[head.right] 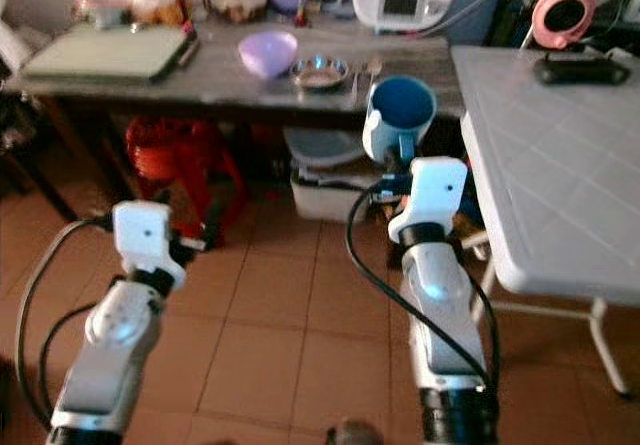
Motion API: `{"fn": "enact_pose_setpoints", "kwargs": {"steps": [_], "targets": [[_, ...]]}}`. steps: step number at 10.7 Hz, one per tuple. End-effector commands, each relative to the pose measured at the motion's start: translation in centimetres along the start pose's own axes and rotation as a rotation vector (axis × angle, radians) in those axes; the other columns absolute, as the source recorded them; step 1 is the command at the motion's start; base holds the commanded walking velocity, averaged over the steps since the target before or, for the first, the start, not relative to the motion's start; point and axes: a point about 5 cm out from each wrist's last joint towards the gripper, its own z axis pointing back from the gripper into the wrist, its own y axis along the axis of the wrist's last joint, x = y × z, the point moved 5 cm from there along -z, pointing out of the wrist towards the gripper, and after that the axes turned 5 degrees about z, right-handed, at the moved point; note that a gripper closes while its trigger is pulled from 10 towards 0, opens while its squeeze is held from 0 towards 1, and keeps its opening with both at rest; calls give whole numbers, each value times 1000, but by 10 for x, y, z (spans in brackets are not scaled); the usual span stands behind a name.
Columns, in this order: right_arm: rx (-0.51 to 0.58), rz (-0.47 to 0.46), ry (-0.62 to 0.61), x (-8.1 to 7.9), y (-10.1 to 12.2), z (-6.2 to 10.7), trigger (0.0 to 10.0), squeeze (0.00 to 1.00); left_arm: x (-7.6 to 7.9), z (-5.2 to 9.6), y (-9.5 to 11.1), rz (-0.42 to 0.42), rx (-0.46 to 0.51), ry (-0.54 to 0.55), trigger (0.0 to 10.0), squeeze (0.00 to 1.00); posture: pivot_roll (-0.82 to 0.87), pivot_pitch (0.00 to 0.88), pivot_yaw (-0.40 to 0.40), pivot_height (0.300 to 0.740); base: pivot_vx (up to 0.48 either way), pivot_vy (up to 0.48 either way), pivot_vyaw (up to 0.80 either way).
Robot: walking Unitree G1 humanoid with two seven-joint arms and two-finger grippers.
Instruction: Setting the table
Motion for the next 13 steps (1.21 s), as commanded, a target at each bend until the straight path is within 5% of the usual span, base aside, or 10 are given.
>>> {"fn": "enact_pose_setpoints", "kwargs": {"steps": [1, 13], "targets": [[23, -6, 3, -1, 7, -6, 10000, 0, -1, -1, 4, -16, 12, -5, 10000, 0, -30, 5, 23, 740, 480, 0, 0], [23, -4, 20, -9, 7, -16, 10000, 0, 15, 0, 5, -8, 12, -97, 10000, 0, -25, 24, 24, 740, 480, 0, -67]]}}
